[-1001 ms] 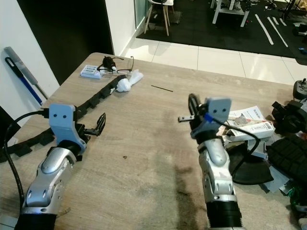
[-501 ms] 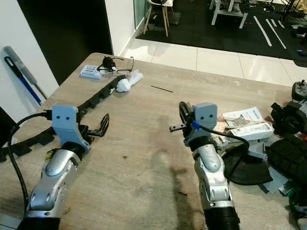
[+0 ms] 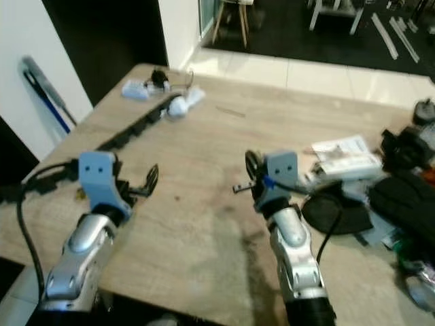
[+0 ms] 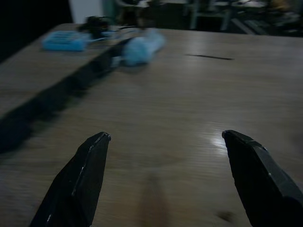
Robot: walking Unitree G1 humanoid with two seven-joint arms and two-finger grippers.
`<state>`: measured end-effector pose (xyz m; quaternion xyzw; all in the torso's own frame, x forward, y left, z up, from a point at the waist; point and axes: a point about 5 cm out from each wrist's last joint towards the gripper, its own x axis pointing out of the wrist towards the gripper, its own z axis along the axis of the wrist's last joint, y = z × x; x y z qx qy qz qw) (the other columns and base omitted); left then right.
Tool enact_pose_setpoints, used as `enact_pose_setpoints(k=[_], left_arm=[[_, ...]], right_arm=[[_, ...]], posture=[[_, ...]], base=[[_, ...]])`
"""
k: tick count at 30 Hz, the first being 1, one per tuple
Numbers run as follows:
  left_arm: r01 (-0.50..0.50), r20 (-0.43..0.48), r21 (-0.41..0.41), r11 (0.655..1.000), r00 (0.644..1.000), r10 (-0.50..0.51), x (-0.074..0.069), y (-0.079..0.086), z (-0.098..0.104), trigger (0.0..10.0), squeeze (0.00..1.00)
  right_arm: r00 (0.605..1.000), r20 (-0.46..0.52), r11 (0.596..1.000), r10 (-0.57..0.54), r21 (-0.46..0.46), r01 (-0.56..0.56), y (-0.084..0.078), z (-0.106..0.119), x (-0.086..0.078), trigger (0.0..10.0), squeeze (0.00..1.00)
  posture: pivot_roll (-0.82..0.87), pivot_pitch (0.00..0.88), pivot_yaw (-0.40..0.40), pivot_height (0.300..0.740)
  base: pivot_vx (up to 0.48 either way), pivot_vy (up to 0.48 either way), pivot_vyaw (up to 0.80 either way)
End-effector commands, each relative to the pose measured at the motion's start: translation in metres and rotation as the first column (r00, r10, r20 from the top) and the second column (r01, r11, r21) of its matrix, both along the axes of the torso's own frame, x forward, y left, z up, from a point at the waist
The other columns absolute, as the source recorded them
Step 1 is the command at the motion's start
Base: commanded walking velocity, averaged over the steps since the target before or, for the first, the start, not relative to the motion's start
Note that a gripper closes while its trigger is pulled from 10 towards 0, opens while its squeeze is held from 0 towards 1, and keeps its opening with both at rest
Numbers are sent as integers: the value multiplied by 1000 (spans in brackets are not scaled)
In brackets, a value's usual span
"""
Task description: Picking trash to rubbish bin
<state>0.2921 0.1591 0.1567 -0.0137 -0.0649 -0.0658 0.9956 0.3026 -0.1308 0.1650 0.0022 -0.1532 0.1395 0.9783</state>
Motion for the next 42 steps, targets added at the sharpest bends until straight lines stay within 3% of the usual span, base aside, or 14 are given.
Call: enact_pose_setpoints(k=[1,10,42], left_arm=[[-7,-16,2,1000,1000,7,-2,3,-3,10000,0],[5,-17,22,1000,1000,-5,-1,2,-2,10000,0],[21,-27,47,999,999,-20,1,3,-2,10000,0]], right_arm=[[1000,-7,1000,-3,6,3,0,-2,-1,10000,0],[1000,-9,1000,-6,9,6,2,-2,-2,10000,0],[999,-35,999,-24,36,25,3,-5,-2,10000,0]], posture=[[45,129,-32,740],[49,128,-26,740],[57,119,-12,740]], base=[[-285,0,0],[-261,0,0],[0,0,0]])
